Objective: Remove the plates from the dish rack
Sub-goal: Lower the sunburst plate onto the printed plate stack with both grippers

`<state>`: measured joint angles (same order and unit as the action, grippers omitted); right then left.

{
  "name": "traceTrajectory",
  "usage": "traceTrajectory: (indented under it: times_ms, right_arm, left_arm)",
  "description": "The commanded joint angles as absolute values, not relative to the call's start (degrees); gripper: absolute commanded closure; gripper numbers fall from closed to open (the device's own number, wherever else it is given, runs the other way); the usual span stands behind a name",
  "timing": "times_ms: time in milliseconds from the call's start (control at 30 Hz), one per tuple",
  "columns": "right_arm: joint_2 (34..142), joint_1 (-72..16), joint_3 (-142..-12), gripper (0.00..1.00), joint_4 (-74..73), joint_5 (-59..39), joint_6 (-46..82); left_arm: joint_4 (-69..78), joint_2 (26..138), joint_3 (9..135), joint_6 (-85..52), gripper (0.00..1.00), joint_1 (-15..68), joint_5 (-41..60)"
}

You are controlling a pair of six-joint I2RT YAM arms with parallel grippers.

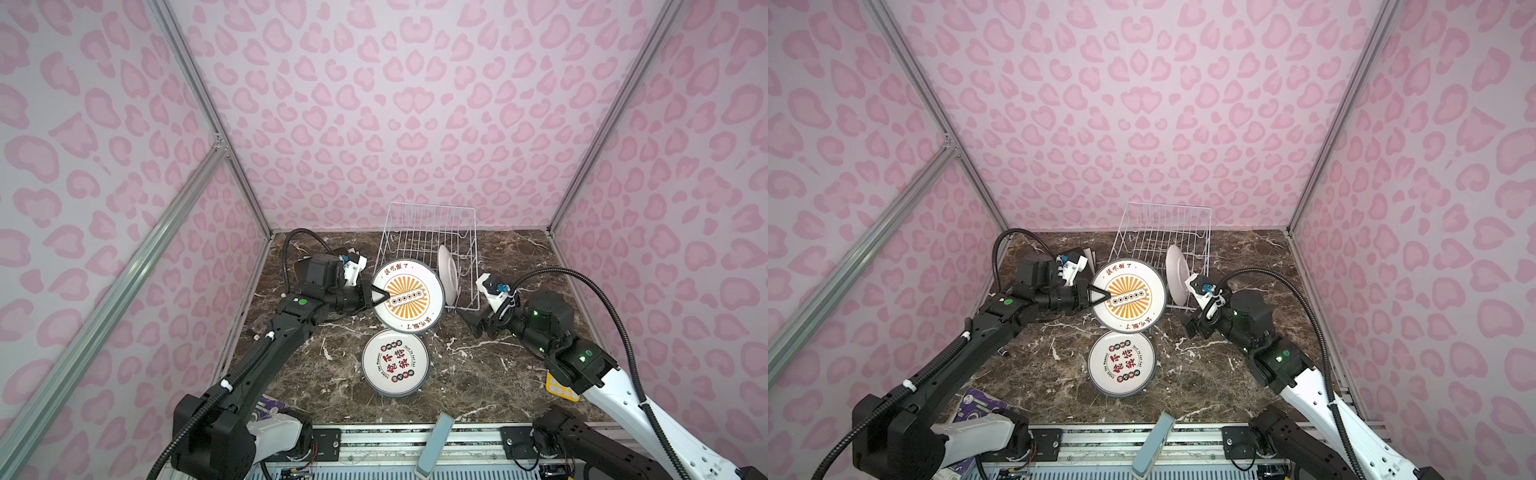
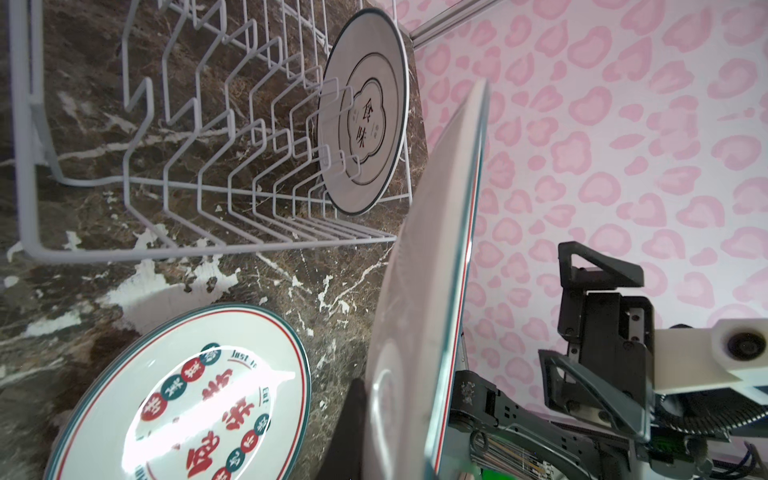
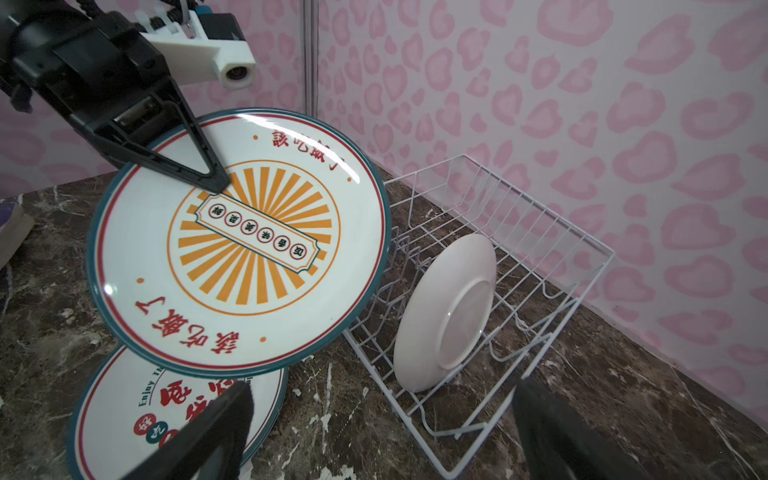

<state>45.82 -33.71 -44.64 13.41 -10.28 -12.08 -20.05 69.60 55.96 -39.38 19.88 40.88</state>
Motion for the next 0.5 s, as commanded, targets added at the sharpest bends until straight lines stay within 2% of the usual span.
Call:
traceTrajectory:
  times_ms: [0,333,467]
  right_arm:
    - [45.5,-34.9,-43.9,0.01,15.0,-8.2,-13.3]
    - [45.4,-38.0,-41.4,0.01,12.2,-6.0,-12.4]
    - [46.6,-38.1,-41.5,0.01,11.5,-8.9,-13.1]
  left_arm:
    - [-21.4,66.7,53.3,-36.1,0.96,19.9,41.7]
    - [-25.7,61.8,43.5,-35.1,0.96,19.8,39.4]
    - [-25.9,60.6,40.7,-36.3,0.96,19.8,38.7]
